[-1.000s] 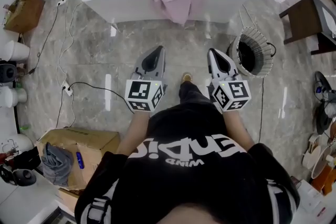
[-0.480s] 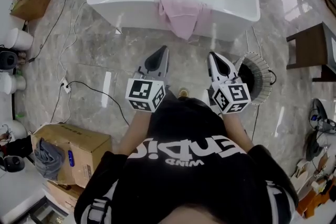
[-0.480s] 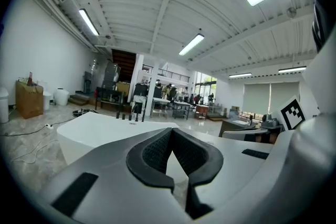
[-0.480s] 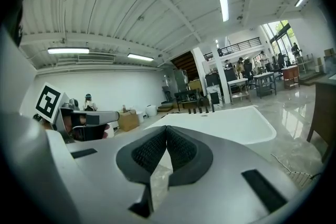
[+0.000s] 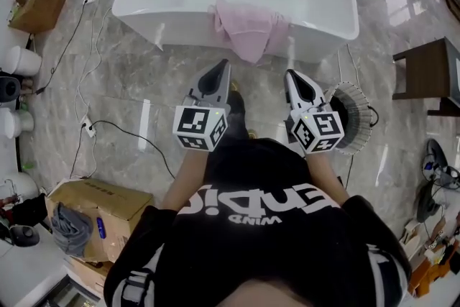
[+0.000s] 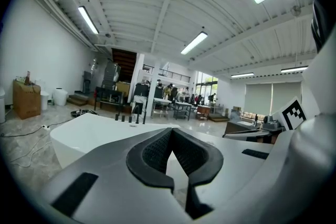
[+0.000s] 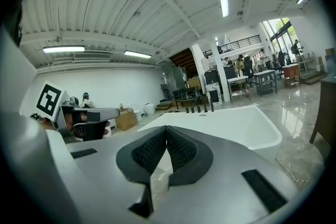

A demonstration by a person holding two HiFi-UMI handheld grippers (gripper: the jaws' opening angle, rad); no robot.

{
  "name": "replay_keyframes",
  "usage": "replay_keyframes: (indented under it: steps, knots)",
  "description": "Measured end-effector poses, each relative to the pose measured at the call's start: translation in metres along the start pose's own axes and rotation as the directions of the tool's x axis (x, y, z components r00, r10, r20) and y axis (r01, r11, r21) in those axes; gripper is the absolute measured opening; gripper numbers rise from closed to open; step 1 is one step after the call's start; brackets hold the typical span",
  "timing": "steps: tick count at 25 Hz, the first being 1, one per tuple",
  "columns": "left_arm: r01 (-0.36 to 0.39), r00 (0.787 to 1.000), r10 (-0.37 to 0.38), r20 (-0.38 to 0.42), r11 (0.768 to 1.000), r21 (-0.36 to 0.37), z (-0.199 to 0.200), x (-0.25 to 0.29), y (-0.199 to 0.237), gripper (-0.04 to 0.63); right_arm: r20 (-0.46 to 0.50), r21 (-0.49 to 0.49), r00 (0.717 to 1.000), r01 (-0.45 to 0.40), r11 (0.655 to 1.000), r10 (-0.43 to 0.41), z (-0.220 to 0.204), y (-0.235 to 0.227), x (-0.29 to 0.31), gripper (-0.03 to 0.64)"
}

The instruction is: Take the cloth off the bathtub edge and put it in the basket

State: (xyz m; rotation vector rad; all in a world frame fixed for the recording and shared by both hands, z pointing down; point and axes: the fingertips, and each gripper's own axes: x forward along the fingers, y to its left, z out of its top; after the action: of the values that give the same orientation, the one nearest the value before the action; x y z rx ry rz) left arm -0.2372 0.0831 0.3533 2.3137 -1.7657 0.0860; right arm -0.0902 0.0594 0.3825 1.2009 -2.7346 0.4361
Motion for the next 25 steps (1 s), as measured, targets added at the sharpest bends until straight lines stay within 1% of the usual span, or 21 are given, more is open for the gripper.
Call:
replay_keyframes:
  steps: [3,7,13,21,25]
  knots:
    - [0.022,1.000,-0.022,0.002,1.000,0.002,0.008,0.033,0.018,0.012,0.001,0.014,1.000,0.015,1.000,-0.015,0.009,-0.016,0.032,0.014]
    - [0.050,0.999,-0.050,0.008,0.999,0.006,0.026,0.082,0.047,0.012,0.000,0.007,1.000,0.027,1.000,-0.027,0.029,-0.036,0.080,0.014]
    - [0.095,0.995,-0.095,-0.008,0.996,-0.006,0.046,0.151,0.092,0.012,-0.002,0.005,0.999,0.047,0.999,-0.047,0.056,-0.057,0.153,0.014]
    - [0.185,0.983,-0.184,-0.025,0.983,0.021,0.074,0.232,0.127,0.012,0.015,0.013,0.992,0.124,0.992,-0.124,0.091,-0.100,0.222,0.014]
    - [0.207,0.978,-0.206,-0.032,0.978,0.027,0.083,0.262,0.135,0.012,0.014,0.015,0.989,0.146,0.989,-0.146,0.101,-0.117,0.242,0.014]
